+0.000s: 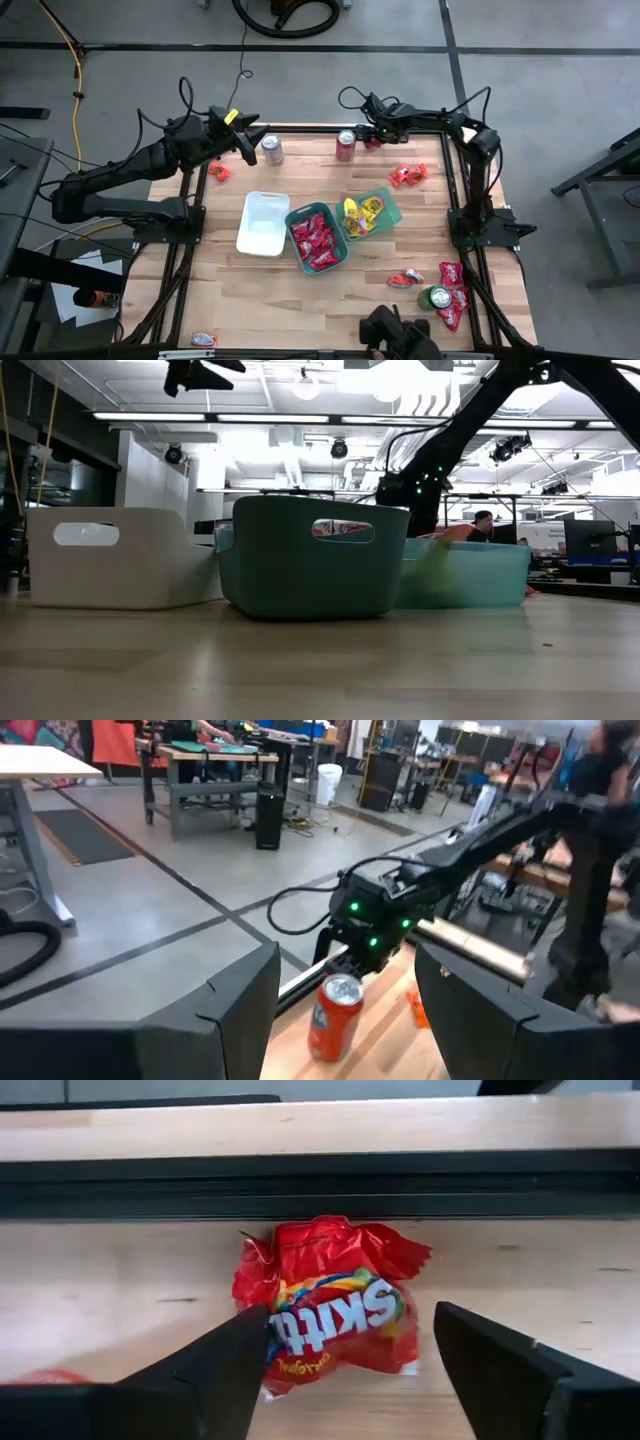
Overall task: Sort candy
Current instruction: Put the red candy into the green bin
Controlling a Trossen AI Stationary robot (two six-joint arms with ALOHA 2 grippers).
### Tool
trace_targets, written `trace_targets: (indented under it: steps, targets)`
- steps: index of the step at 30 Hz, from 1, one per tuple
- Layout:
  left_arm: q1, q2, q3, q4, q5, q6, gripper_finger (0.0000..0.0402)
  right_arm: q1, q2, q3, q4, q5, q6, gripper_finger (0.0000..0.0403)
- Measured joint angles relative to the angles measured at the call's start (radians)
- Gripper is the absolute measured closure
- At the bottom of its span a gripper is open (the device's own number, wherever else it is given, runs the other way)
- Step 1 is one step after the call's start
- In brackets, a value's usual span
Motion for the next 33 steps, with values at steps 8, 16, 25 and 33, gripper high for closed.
trace_targets:
  steps: [8, 16, 25, 33]
  targets:
    - [0.000, -0.043, 0.000, -0.066, 0.015, 0.112, 0.0181, 0.025, -0.004, 0.001, 0.003, 0.006, -0.010, 0.0358]
    - [0.000, -0.150, 0.000, -0.071, 0.029, 0.205, 0.0181, 0.093, -0.253, 0.000, -0.016, 0.015, -0.114, 0.0386]
    - [-0.001, -0.159, -0.019, -0.061, 0.190, 0.182, 0.0181, 0.304, -0.623, 0.000, -0.115, 0.107, -0.213, 0.0397]
    - [-0.004, -0.131, -0.128, 0.091, 0.238, -0.019, 0.0181, 0.515, -0.733, -0.010, -0.119, 0.120, -0.291, 0.0393]
